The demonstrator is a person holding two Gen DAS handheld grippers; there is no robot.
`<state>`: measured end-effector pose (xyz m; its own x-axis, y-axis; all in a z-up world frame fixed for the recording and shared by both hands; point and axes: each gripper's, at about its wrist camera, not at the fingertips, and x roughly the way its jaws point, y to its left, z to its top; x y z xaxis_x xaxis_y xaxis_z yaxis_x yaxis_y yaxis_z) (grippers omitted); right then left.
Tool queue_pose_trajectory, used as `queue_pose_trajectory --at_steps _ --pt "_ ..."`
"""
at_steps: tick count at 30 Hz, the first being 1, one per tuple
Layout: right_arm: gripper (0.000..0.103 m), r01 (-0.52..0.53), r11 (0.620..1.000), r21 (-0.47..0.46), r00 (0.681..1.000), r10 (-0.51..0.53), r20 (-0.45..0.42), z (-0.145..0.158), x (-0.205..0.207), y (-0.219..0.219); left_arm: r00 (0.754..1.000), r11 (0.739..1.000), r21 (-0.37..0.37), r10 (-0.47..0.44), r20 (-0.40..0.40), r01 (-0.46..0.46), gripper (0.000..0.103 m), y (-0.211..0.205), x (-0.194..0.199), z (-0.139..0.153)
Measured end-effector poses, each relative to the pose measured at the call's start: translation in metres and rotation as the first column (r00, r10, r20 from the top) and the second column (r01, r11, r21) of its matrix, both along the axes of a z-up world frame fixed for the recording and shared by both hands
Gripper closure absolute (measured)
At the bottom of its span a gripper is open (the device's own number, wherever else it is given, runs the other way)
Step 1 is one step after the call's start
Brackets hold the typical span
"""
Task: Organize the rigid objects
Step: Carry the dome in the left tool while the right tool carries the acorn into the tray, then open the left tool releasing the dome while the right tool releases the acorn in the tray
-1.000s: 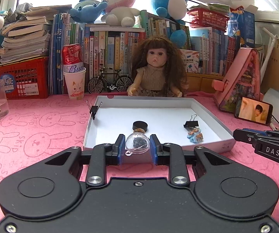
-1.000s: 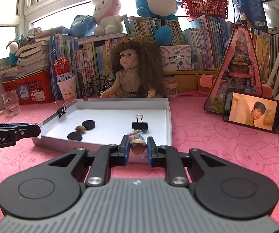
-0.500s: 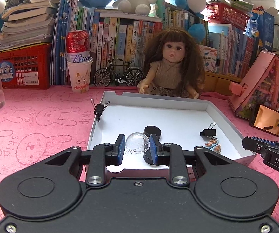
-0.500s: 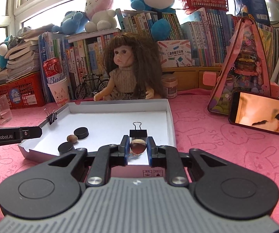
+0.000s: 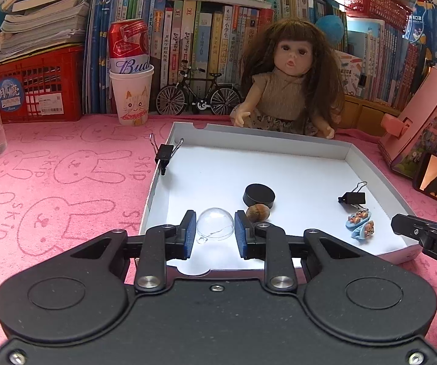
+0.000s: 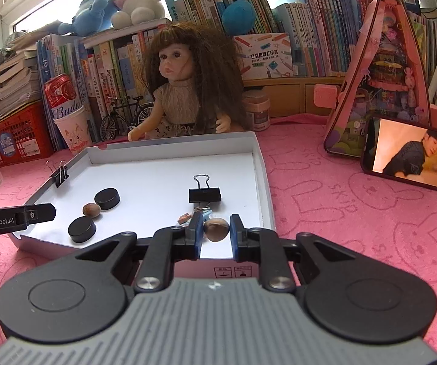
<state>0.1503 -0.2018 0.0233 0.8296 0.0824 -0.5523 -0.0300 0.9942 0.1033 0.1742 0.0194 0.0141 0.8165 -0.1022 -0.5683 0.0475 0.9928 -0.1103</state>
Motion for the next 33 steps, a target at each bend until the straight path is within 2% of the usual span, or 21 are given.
queue_pose_trajectory --at_steps 10,21,23,24,33 --pt "0.080 0.004 1.000 -0.003 1.000 -0.004 -0.028 -0.006 0.010 0.003 0.999 1.000 0.021 0.007 -0.037 -0.007 0.078 -0.004 0.010 -0.009" --pt "0.076 0.002 1.000 0.001 1.000 -0.001 -0.019 -0.004 0.009 0.003 0.999 1.000 0.021 0.016 -0.036 -0.015 0.075 -0.004 0.010 -0.008" --pt "0.064 0.004 1.000 0.002 1.000 -0.004 -0.011 -0.003 0.008 0.004 0.999 1.000 0.020 0.017 -0.027 -0.016 0.064 -0.004 0.008 -0.005" --pt "0.056 0.005 1.000 0.005 1.000 -0.005 -0.006 -0.002 0.007 0.003 1.000 1.000 0.022 0.017 -0.019 -0.017 0.063 -0.004 0.006 -0.004" --pt "0.044 -0.005 1.000 0.012 1.000 0.005 0.027 0.005 -0.003 0.004 1.000 0.999 0.040 -0.009 0.024 0.008 0.050 -0.006 -0.014 0.012"
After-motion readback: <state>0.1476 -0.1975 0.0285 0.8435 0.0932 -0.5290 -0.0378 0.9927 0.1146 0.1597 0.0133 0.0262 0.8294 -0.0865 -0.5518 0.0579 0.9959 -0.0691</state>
